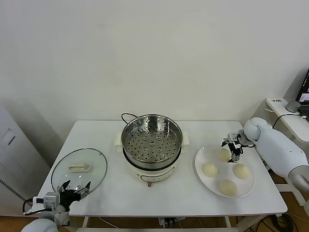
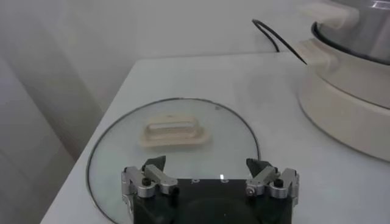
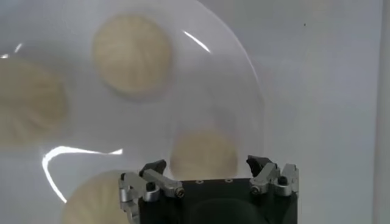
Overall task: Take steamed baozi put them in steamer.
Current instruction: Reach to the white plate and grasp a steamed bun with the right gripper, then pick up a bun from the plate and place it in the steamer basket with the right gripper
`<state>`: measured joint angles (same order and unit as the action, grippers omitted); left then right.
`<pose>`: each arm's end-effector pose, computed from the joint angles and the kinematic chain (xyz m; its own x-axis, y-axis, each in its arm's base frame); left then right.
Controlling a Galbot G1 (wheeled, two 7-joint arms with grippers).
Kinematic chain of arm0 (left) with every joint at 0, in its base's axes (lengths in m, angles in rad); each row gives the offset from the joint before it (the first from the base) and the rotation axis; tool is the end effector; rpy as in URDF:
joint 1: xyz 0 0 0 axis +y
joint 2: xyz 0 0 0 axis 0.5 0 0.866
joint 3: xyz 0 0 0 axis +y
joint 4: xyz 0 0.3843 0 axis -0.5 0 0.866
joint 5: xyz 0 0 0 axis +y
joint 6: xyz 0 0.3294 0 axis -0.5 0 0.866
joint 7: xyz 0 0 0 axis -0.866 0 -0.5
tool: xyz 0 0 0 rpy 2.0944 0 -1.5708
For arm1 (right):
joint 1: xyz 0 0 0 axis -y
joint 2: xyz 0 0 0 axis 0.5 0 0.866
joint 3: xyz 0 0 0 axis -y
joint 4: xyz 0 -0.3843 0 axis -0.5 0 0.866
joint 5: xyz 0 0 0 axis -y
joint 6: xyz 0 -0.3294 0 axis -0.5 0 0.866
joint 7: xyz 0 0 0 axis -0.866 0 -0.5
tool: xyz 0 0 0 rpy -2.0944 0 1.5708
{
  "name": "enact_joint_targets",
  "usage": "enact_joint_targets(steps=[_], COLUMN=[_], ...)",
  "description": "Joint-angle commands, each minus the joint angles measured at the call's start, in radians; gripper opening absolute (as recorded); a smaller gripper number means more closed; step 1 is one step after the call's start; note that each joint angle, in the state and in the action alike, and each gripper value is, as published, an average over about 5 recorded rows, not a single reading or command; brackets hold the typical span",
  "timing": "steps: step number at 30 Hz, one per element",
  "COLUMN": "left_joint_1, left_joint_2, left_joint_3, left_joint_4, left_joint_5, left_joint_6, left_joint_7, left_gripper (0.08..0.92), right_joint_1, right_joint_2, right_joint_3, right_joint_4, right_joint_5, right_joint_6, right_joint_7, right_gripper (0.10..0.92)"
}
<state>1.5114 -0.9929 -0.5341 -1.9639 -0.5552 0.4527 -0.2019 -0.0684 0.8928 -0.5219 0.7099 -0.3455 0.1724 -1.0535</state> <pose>0.1760 0.1437 -0.3280 -0.8419 -0.0150 0.5395 0.0301 0.9968 0.0747 0.5666 -0.2531 -0.2513 -0.2545 -0.1155 0.9602 -0.9600 -0.0898 -0.2653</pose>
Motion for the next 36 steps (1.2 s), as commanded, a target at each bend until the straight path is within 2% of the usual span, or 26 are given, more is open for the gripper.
enact_joint_targets(steps=[1, 6, 9, 15, 23, 26, 30, 36], left_joint_1=[0.0, 0.005, 0.009, 0.017, 0.024, 0.023, 0.019, 0.016], left_joint_2=[0.001, 0.002, 0.002, -0.002, 0.005, 0.003, 0.002, 0.009], left_joint_3=[0.0, -0.001, -0.002, -0.005, -0.008, -0.003, 0.004, 0.012], left_joint_4=[0.0, -0.004, -0.006, -0.015, -0.021, -0.023, -0.027, -0.031], left_joint_5=[0.0, -0.001, 0.0, 0.001, 0.0, 0.001, 0.002, 0.002], left_joint_6=[0.0, 0.0, 0.0, 0.004, 0.001, 0.0, 0.001, 0.003], left_joint_7=[0.0, 0.0, -0.001, -0.004, -0.004, -0.004, -0.004, -0.006], left_gripper=[0.823, 0.823, 0.823, 0.823, 0.823, 0.823, 0.823, 0.823], right_joint_1=[0.001, -0.005, -0.005, 0.034, 0.362, 0.519, 0.623, 0.669], right_joint_2=[0.018, 0.017, 0.014, -0.027, -0.122, -0.079, 0.033, 0.262], right_joint_3=[0.018, 0.023, 0.023, -0.029, -0.315, -0.404, -0.451, -0.445], right_joint_4=[-0.027, -0.019, -0.011, 0.057, 0.275, 0.286, 0.221, 0.072], right_joint_5=[-0.024, -0.022, -0.02, 0.039, 0.289, 0.383, 0.476, 0.493], right_joint_6=[-0.005, -0.007, -0.007, -0.02, -0.036, 0.014, 0.142, 0.405], right_joint_7=[0.004, -0.001, -0.008, -0.025, -0.048, -0.068, -0.103, -0.164], right_gripper=[0.664, 0.52, 0.47, 0.458, 0.458, 0.458, 0.462, 0.467])
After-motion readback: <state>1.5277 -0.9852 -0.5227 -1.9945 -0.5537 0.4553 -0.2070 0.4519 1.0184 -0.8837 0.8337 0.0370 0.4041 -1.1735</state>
